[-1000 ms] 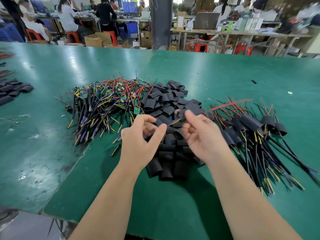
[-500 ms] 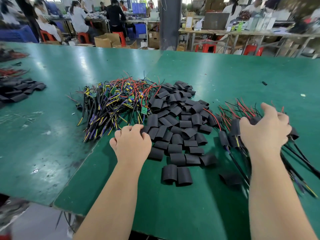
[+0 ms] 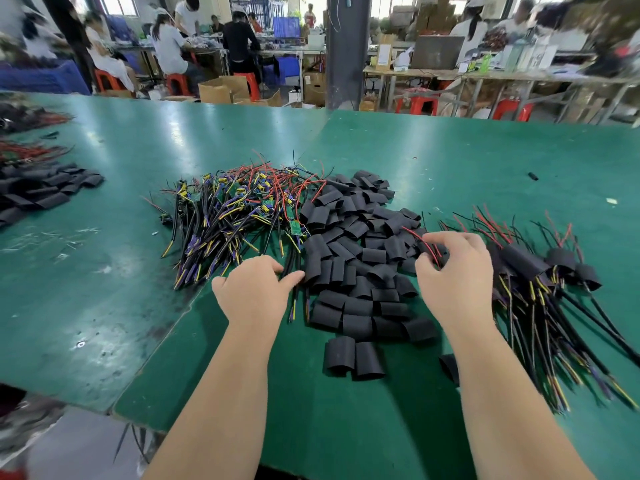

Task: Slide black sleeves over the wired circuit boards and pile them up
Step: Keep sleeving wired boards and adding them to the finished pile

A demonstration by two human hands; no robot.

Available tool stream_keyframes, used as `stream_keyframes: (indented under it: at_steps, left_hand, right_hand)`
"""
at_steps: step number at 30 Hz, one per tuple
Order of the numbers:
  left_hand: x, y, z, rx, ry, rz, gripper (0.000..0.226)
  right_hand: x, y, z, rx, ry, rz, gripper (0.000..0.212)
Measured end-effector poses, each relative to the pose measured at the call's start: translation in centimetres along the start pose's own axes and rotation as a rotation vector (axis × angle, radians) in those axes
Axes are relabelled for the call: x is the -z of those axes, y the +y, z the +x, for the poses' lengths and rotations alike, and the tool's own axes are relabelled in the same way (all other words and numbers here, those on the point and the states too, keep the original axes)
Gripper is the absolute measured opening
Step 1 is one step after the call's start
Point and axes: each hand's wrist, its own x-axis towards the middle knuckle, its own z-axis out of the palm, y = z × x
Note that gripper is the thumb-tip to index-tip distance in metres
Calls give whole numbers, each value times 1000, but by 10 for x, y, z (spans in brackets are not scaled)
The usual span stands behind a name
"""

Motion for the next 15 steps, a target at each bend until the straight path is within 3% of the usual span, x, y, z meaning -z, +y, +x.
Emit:
stream_keyframes:
  at_steps: [5,9,15]
  left_hand:
    - [-5,9,-2,7,-6,164,38]
    - [-13,17,-10,-4,91,131,15]
    - [-6,24,-7,-128,96,198,31]
  right_hand:
    - [-4,-1,-2,23,-9,24,26]
    - [-5,-2,-2,46,1,30,26]
    - [-7,-4,-3,58,0,49,23]
